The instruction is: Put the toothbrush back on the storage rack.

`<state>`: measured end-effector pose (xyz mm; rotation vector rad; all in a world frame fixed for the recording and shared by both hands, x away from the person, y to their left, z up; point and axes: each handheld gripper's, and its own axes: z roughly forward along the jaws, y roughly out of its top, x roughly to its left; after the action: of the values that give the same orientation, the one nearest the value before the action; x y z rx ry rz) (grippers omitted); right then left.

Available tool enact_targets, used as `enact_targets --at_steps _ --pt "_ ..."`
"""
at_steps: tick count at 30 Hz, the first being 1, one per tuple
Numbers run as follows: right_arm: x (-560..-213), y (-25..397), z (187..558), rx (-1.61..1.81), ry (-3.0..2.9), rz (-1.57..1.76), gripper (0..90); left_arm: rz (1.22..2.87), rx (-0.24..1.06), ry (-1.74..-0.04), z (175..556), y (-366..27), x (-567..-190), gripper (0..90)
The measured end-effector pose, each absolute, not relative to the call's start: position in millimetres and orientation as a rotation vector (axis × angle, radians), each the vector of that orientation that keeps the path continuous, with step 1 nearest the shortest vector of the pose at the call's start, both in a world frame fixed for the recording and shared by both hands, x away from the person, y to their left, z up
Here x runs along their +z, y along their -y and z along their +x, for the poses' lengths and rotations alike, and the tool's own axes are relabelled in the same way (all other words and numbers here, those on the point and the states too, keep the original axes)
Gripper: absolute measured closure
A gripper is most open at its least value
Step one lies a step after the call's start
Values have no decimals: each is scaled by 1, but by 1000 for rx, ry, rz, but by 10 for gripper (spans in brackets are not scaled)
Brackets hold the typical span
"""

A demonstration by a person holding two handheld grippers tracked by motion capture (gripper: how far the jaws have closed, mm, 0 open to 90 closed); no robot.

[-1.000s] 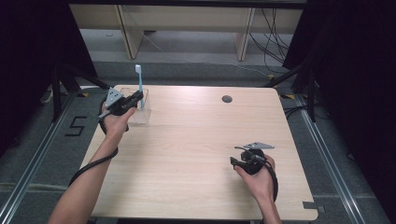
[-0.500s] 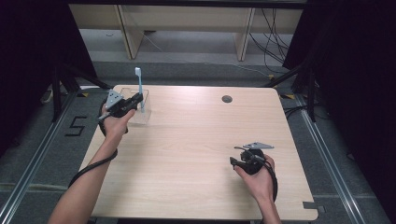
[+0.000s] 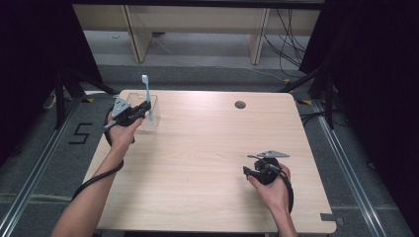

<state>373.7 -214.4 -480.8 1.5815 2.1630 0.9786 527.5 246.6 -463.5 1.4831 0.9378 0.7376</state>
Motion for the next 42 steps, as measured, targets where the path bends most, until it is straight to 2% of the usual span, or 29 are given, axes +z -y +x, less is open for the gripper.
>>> enact_targets --at_steps 42 --pt "-481 213 373 946 -2176 1577 505 1539 751 -939 518 -246 -473 804"
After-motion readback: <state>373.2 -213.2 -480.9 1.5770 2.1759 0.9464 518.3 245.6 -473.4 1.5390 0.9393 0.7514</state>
